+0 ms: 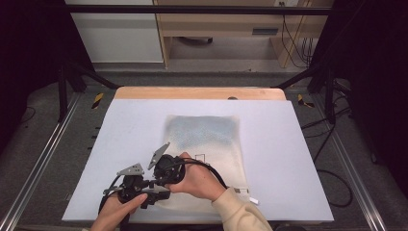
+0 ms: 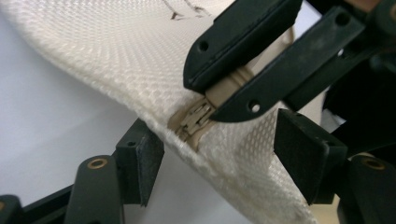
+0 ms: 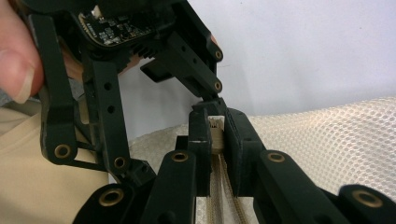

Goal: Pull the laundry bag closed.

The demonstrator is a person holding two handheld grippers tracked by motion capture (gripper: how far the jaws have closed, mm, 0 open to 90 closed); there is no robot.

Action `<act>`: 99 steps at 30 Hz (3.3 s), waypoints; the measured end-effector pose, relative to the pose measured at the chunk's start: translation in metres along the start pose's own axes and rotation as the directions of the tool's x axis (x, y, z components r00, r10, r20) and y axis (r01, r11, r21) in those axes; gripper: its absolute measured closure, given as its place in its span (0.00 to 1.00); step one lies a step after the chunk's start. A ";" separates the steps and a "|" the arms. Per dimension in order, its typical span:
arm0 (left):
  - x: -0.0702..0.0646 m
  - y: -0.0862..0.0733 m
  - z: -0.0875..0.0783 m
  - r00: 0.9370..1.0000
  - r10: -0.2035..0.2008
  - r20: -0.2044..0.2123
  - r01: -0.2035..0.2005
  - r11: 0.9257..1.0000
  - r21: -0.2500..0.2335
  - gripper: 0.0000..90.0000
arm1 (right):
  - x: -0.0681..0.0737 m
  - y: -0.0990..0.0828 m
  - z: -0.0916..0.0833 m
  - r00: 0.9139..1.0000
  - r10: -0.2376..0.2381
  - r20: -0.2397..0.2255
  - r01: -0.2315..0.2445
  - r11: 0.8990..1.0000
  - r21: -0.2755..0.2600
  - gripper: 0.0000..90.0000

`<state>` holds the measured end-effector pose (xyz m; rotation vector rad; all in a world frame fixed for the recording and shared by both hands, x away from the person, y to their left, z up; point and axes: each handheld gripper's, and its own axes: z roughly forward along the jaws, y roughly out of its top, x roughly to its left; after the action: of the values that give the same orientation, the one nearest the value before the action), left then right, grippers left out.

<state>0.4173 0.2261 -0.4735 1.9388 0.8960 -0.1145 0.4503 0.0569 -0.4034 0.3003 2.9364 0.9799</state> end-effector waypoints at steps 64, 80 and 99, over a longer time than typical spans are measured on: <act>0.011 0.004 0.010 0.998 0.032 0.052 -0.035 0.998 0.056 0.90 | 0.001 -0.002 -0.003 1.000 -0.012 0.011 0.012 1.000 0.000 0.91; 0.012 0.005 0.007 0.998 0.039 0.043 -0.041 0.998 0.057 0.96 | 0.001 -0.004 -0.004 0.999 -0.025 0.027 0.025 1.000 0.014 0.91; 0.012 0.007 0.004 0.999 0.051 0.019 -0.052 0.997 0.057 0.97 | 0.001 -0.007 -0.002 0.998 -0.049 0.050 0.046 0.998 0.054 0.91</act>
<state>0.4317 0.2272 -0.4754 2.0094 0.8386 -0.1284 0.4481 0.0498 -0.4059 0.2522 2.9123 0.8773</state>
